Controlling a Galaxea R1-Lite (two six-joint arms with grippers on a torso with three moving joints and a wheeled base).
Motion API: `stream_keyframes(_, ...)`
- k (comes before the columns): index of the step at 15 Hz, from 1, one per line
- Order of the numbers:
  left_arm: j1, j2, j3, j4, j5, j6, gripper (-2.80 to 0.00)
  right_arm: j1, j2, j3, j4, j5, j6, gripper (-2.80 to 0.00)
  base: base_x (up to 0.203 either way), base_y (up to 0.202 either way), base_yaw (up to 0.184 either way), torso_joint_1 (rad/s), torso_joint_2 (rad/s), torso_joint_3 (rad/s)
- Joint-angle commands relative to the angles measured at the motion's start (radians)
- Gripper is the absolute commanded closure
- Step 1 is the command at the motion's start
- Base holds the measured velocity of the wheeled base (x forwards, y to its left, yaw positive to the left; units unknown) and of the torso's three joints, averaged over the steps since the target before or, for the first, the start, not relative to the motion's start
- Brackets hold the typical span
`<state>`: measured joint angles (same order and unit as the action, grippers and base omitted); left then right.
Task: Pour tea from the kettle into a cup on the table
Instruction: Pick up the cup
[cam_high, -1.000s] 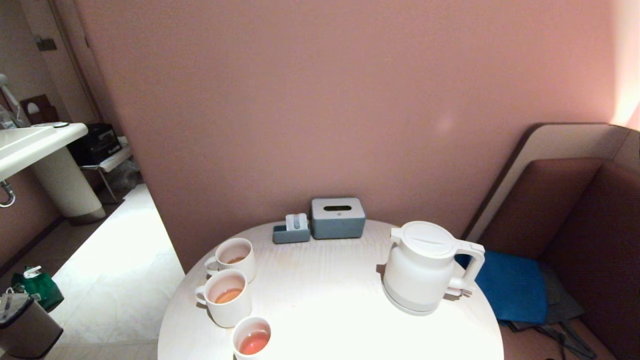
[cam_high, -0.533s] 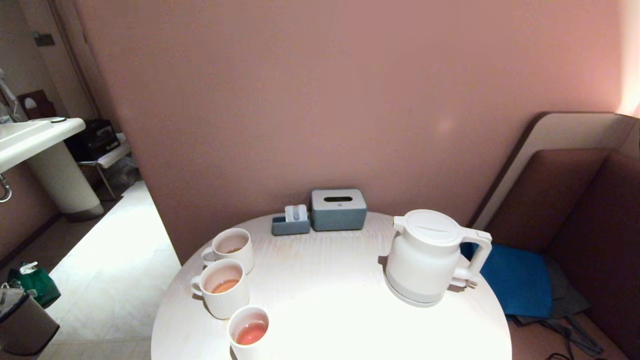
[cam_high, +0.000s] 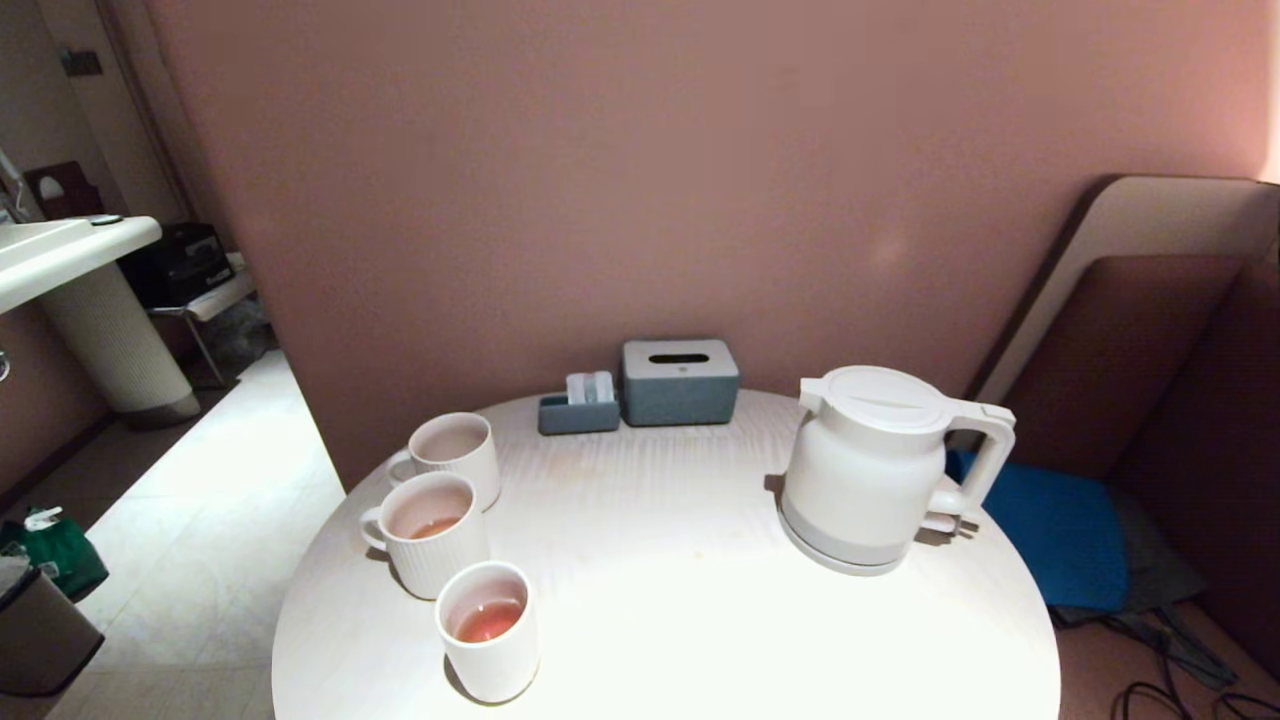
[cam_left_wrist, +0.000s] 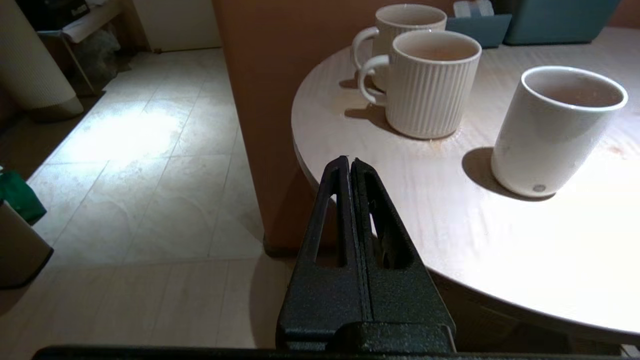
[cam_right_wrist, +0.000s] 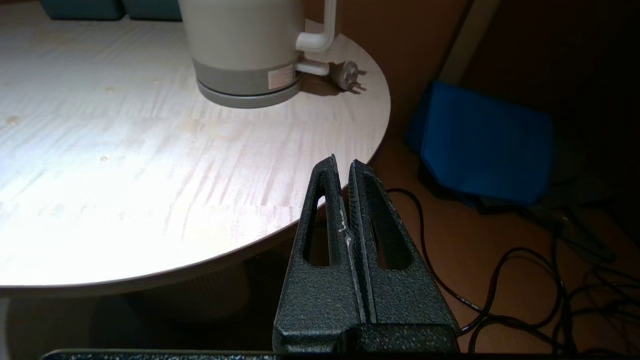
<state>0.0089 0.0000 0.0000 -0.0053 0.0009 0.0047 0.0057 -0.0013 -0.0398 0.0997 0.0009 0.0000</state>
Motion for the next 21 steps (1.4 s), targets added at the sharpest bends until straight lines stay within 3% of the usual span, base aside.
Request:
stream_keyframes(1,0.0,0.002,0.0,-0.001,0.001,0.0,0.0,0.0,0.001,0.0,0.002,0.001,0.0,0.0,0.0,0.0,0.0,-0.072,0.19,0.107)
stream_keyframes(19,0.0,0.002,0.0,-0.002,0.002,0.001,0.0,0.0,0.001,0.0,0.0,0.001,0.0,0.0,0.0,0.0,0.0,-0.005,0.01,0.008)
stream_keyframes(21,0.0,0.01,-0.057,-0.003,0.001,0.0,0.0,0.0,0.001,0.0,0.001,0.001,0.0,0.0,0.0,0.0,0.0,0.0,0.0,0.0)
